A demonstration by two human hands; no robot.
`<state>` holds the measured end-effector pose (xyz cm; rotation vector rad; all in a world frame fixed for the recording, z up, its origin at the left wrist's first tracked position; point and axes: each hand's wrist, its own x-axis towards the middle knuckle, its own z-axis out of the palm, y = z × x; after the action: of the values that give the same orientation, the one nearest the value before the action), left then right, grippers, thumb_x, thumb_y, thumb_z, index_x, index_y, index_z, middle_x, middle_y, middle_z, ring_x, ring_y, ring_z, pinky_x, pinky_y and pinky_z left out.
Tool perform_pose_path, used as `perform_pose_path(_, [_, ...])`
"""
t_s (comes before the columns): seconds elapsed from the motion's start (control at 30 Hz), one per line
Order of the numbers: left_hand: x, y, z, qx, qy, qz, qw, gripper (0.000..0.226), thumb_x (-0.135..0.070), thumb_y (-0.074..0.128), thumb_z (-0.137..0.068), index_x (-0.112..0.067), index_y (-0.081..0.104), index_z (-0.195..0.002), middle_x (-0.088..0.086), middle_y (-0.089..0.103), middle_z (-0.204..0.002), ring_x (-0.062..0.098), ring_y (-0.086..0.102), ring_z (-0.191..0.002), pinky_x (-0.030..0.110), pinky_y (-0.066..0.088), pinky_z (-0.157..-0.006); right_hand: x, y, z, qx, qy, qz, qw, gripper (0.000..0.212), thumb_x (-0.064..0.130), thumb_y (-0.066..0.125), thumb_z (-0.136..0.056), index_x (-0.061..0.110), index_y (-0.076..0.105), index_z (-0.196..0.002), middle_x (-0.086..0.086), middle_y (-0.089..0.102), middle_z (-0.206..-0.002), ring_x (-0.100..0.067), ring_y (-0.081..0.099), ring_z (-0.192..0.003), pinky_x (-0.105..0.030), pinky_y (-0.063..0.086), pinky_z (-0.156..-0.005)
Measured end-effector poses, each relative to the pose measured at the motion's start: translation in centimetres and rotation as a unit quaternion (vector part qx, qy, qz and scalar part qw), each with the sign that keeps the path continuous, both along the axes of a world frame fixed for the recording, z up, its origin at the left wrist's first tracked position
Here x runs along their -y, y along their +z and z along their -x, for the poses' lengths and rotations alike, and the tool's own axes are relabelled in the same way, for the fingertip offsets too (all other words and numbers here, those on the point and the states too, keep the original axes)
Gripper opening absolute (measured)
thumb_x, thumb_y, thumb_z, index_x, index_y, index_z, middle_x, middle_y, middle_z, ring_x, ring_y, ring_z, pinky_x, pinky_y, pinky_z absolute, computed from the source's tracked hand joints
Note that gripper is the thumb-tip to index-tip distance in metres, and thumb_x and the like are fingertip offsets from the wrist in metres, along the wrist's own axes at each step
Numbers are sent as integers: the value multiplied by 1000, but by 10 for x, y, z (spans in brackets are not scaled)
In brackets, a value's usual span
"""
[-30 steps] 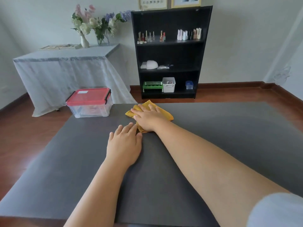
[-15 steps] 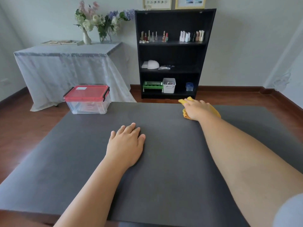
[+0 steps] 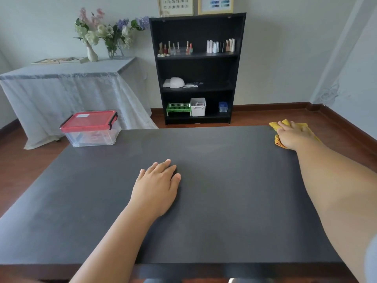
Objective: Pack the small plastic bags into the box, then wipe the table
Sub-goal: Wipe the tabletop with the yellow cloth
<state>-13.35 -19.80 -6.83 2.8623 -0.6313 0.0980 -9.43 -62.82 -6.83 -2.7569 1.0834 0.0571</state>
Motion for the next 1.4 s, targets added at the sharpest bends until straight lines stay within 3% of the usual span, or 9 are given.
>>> perform_pose_path(0.2, [14, 0, 13, -5, -19, 18, 1000, 45, -41, 25, -101, -29, 47, -138, -12, 32, -154, 16, 28, -139, 37, 20, -112, 5, -5, 35, 12, -19, -2, 1000, 52, 49, 10, -97, 45, 15, -149, 5, 12, -161, -33, 19, -142, -50, 12, -112])
perform_pose_path(0.43, [33, -5, 44, -25, -51, 34, 998, 48, -44, 25, -101, -30, 43, -143, -13, 29, -156, 20, 22, -145, 40, 18, -116, -14, -6, 95, 2, 11, -15, 1000, 51, 49, 10, -97, 50, 12, -148, 6, 3, -162, -31, 4, -146, -52, 4, -116])
perform_pose_path(0.77, [45, -11, 86, -18, -78, 33, 996, 47, -44, 27, -100, -29, 45, -142, -12, 32, -154, 20, 25, -143, 40, 21, -115, -62, -6, 181, -23, 65, -18, 997, 46, 68, 4, -89, 71, 5, -135, 7, -4, -162, -33, -7, -146, -61, -3, -113])
perform_pose_path(1.03, [48, -14, 104, -6, -84, 18, 996, 48, -44, 29, -100, -27, 41, -144, -11, 31, -155, 22, 24, -143, 38, 21, -112, -114, -20, 240, -6, 148, -34, 988, 46, 79, -11, -77, 81, -5, -122, 9, -11, -161, -30, -17, -146, -59, -13, -110])
perform_pose_path(1.2, [48, -15, 106, -2, -90, 15, 996, 49, -43, 28, -101, -27, 38, -146, -10, 29, -156, 23, 22, -144, 39, 19, -113, -91, -8, 245, 22, 173, -108, 979, 49, 53, -2, -93, 63, 6, -141, 17, -2, -161, -17, -10, -147, -49, -7, -114])
perform_pose_path(1.3, [47, -16, 107, 2, -90, 22, 996, 49, -42, 28, -101, -27, 38, -146, -9, 30, -156, 23, 22, -144, 38, 18, -114, -66, -11, 237, -11, 152, -44, 987, 50, 41, 10, -101, 45, 3, -150, 15, -5, -161, -19, -6, -148, -52, 2, -115])
perform_pose_path(1.4, [47, -16, 108, 6, -92, 22, 996, 49, -42, 28, -101, -27, 38, -146, -9, 30, -156, 23, 23, -144, 37, 18, -113, -52, -10, 230, -16, 98, -14, 995, 52, 47, 9, -99, 42, 1, -151, 12, -5, -162, -24, -3, -148, -55, 7, -114])
